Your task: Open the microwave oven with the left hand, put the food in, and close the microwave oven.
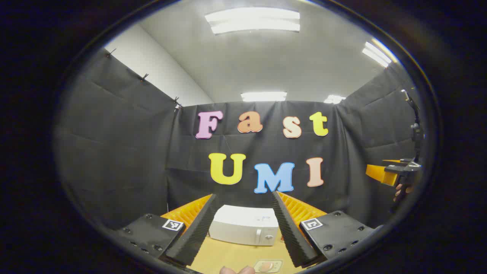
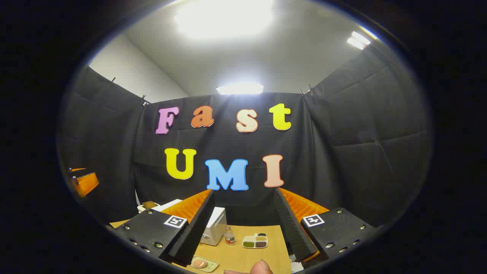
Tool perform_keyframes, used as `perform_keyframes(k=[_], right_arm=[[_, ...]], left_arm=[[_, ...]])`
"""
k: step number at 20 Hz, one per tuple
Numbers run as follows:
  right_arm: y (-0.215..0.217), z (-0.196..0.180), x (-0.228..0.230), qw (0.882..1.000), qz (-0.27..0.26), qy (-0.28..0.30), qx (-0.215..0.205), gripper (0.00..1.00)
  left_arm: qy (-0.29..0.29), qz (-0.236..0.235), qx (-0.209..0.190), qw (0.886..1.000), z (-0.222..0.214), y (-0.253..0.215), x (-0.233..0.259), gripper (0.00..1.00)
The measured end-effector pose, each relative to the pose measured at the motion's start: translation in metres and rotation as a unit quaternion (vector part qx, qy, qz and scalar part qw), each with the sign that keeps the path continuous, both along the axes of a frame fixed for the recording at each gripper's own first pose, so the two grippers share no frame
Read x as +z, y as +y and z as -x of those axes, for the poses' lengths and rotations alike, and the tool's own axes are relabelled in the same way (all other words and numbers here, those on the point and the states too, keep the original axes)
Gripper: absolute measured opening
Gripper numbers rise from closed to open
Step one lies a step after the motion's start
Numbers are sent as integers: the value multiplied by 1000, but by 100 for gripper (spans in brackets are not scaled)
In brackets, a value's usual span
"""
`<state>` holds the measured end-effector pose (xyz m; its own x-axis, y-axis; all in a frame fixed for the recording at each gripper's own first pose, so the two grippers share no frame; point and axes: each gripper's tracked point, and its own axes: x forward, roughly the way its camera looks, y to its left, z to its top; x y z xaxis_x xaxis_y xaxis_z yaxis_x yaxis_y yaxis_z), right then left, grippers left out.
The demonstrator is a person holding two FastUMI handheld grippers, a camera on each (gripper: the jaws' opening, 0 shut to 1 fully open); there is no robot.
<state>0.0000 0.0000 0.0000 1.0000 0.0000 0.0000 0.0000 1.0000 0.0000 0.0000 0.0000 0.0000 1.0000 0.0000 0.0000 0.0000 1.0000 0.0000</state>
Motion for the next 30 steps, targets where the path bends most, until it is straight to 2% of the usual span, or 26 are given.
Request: perform_keyframes(k=[3, 4, 5, 12, 17, 22, 25, 28, 30], right_arm=[[-17, -11, -6, 1000, 5, 1, -3, 95], [-21, -12, -8, 1000, 7, 3, -4, 95], [-23, -13, -7, 1000, 8, 4, -3, 95], [-44, -28, -11, 1000, 5, 4, 7, 95], [-55, -38, -26, 1000, -3, 19, 20, 95], [-67, -54, -43, 999, -8, 38, 1, 95], [-57, -65, -50, 999, -13, 42, -3, 95], [-52, -80, -64, 998, -13, 50, -26, 95], [-49, -93, -72, 997, -5, 55, -56, 95]], left_arm=[[-2, -4, 0, 1000, -6, -10, 0, 94], [-3, -5, 0, 1000, -7, -13, -1, 99], [-2, -6, 0, 1000, -9, -17, 0, 94], [2, 8, 15, 1000, -22, -34, -10, 94], [10, -12, 25, 1000, -26, -53, -26, 95], [37, -19, -1, 999, -48, -83, -68, 94], [51, -18, -17, 998, -69, -87, -101, 95], [76, -30, -38, 996, -99, -81, -151, 95], [91, -40, -55, 993, -120, -74, -183, 95]])
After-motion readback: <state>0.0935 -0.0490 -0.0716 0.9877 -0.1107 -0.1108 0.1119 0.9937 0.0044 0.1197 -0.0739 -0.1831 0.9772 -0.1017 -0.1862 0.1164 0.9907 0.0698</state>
